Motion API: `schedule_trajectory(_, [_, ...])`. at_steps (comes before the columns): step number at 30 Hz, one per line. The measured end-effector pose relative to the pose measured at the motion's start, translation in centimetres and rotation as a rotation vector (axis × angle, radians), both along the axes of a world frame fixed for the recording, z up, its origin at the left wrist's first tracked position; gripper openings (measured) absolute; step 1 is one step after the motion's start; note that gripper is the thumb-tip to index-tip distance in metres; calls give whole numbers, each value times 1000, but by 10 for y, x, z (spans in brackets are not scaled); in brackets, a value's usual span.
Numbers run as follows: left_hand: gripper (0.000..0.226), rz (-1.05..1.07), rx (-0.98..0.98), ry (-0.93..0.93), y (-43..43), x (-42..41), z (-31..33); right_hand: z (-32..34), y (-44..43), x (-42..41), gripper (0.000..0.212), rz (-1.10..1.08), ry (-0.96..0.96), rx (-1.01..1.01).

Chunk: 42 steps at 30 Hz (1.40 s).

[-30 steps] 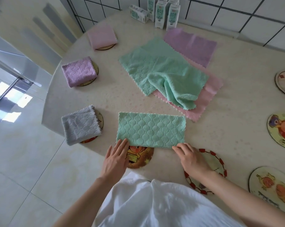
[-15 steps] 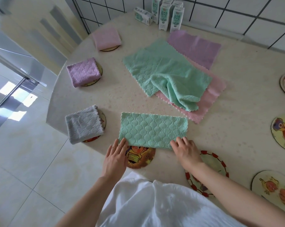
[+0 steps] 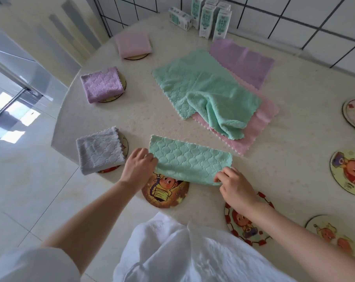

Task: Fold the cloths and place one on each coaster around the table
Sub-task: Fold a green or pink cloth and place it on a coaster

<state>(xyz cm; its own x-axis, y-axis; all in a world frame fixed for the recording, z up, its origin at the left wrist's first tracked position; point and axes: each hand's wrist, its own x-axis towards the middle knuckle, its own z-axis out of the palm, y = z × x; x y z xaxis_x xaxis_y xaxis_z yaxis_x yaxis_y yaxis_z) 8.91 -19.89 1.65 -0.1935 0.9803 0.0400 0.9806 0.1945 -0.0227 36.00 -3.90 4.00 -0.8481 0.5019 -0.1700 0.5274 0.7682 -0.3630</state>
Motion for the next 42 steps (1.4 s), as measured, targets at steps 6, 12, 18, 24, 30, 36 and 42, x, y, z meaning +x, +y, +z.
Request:
schedule_trajectory(6, [19,173,164,36,11,-16,25,32,-23,-13,28,-60,46,-342])
schedule_trajectory(12, [77,149,-161,-518,-3,49,8,49,-39,-35,30,-22,102,-563])
schedule_trajectory(18, [58,43,28,-756,-19,95,-10,61,-40,-47,23,-27,147,-693])
schedule_trajectory(24, [50,201,94,-960,-41,100,-13,44,-19,-51,40,215,-101,-504])
schedule_trajectory(30, [52,550,63,-1123,-48,92,-12,3,9,-49,78,354,-380,-453])
schedule_trajectory(36, [19,875,85,-1440,-44,84,-12,-6,24,-67,58,216,-384,-643])
schedule_trajectory(42, [20,1231,113,-1671,-28,63,-10,-16,33,-105,23,6,-414,-757])
